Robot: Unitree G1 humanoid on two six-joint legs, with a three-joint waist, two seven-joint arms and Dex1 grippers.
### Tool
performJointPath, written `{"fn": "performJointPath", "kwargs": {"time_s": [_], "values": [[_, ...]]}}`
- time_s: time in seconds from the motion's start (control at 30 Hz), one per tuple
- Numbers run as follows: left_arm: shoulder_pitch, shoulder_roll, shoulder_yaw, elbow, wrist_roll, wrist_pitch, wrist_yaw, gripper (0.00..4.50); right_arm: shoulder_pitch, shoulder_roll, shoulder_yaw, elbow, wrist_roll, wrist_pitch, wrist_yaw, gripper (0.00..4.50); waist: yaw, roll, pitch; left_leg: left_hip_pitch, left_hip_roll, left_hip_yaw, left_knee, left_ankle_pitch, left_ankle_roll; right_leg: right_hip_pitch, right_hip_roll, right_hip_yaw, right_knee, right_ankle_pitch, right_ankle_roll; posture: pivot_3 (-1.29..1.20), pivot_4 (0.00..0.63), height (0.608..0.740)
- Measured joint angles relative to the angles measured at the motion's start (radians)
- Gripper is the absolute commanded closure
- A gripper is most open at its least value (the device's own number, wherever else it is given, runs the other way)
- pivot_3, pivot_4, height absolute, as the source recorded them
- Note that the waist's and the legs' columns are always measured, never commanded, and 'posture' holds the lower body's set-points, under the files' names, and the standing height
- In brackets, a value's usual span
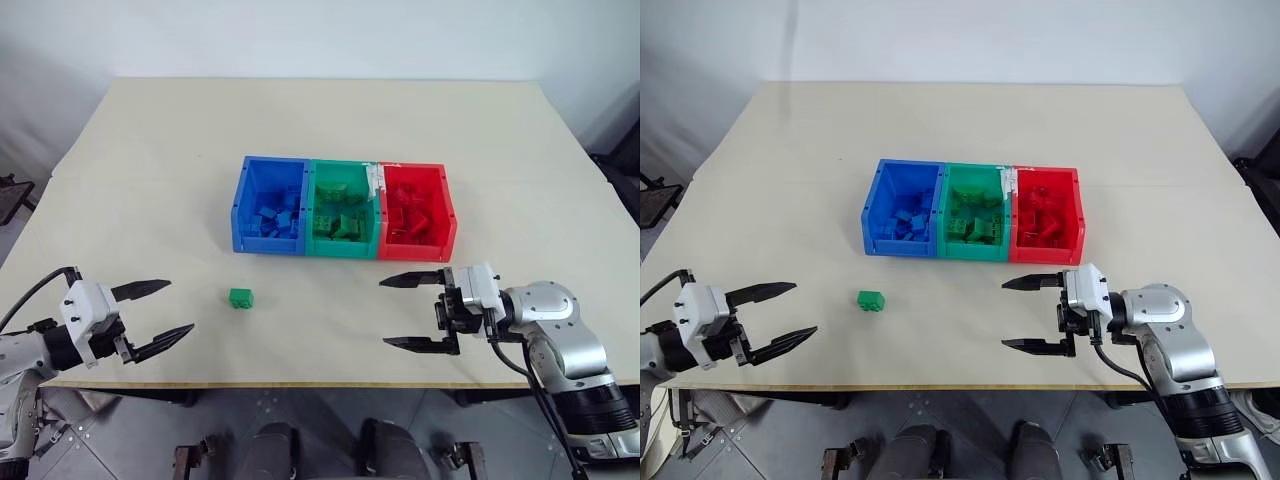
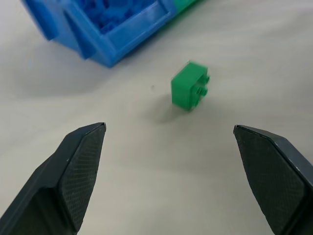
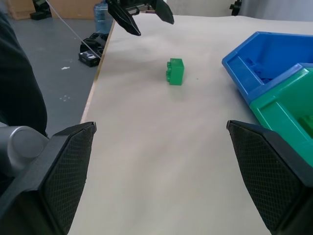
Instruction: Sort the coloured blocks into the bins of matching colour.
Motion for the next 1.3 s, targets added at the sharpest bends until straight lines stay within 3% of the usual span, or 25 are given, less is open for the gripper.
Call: {"fn": "performJointPath", "kwargs": {"time_s": [0.23,0.27,0.37,0.63,0.9,1.03,1.17,1.27,1.3], "values": [[-0.108,-0.023,-0.168,-0.004,0.028,0.037,0.042,0.04,0.066,-0.051,-0.048,0.001,-0.003,-0.006,0.004,0.0,0.002,0.0,0.0,0.0,-0.001,0.002,-0.001,0.0,0.0,0.0,0.0,0.0,0.0,0.0,0.0,0.0,0.15,0.74],[-0.138,-0.025,-0.201,0.029,0.05,0.033,0.047,0.23,0.083,-0.062,-0.053,-0.001,-0.005,-0.006,0.004,0.0,0.002,0.0,0.0,0.0,-0.003,0.003,-0.001,0.0,0.0,0.0,0.001,0.0,-0.001,0.0,0.0,0.0,0.15,0.74],[-0.232,-0.054,-0.285,0.15,0.109,0.016,0.048,0.92,0.12,-0.078,-0.074,-0.006,-0.008,-0.001,-0.006,0.0,0.001,0.0,0.0,0.0,-0.004,0.004,-0.001,0.0,0.0,-0.001,0.002,0.0,-0.001,0.0,0.0,0.0,0.15,0.74],[-0.35,-0.089,-0.388,0.302,0.149,-0.057,-0.006,3.53,0.189,-0.102,-0.132,-0.079,-0.004,0.041,-0.057,0.0,-0.001,0.0,0.0,0.0,-0.003,0.005,-0.002,0.0,0.0,-0.002,0.002,0.0,0.0,0.0,0.0,0.0,0.15,0.74],[-0.417,-0.13,-0.397,0.209,0.078,0.031,-0.033,3.55,0.287,-0.097,-0.221,-0.145,0.021,0.083,-0.16,0.0,0.01,0.0,0.0,-0.001,-0.002,0.002,0.002,0.0,0.0,0.0,0.0,0.0,0.0,0.0,0.0,0.0,0.15,0.74],[-0.65,-0.267,-0.465,0.178,0.07,0.133,0.046,3.55,0.333,-0.006,-0.288,-0.197,0.063,0.111,-0.303,0.0,0.031,-0.001,0.0,-0.002,-0.005,0.002,0.006,0.0,0.001,0.001,0.001,-0.001,0.002,0.001,0.001,0.0,0.15,0.74],[-0.868,-0.404,-0.55,0.316,0.146,0.114,0.116,3.55,0.356,0.053,-0.333,-0.242,0.075,0.13,-0.438,0.0,0.026,0.0,-0.001,0.0,-0.006,0.008,0.004,0.0,0.001,0.001,0.002,0.001,0.002,0.001,0.001,0.0,0.15,0.74],[-0.986,-0.472,-0.582,0.535,0.229,0.047,0.192,3.55,0.38,0.071,-0.356,-0.254,0.056,0.128,-0.503,0.0,0.021,-0.001,0.0,-0.001,-0.004,0.012,0.003,0.001,0.0,0.0,0.004,0.0,0.001,0.001,0.001,0.0,0.15,0.74],[-1.021,-0.483,-0.587,0.602,0.256,0.021,0.214,3.2,0.386,0.078,-0.356,-0.263,0.051,0.128,-0.518,0.0,0.018,-0.001,0.0,-0.001,-0.004,0.013,0.003,0.001,0.0,0.0,0.004,0.0,0.001,0.001,0.001,0.0,0.15,0.74]]}}
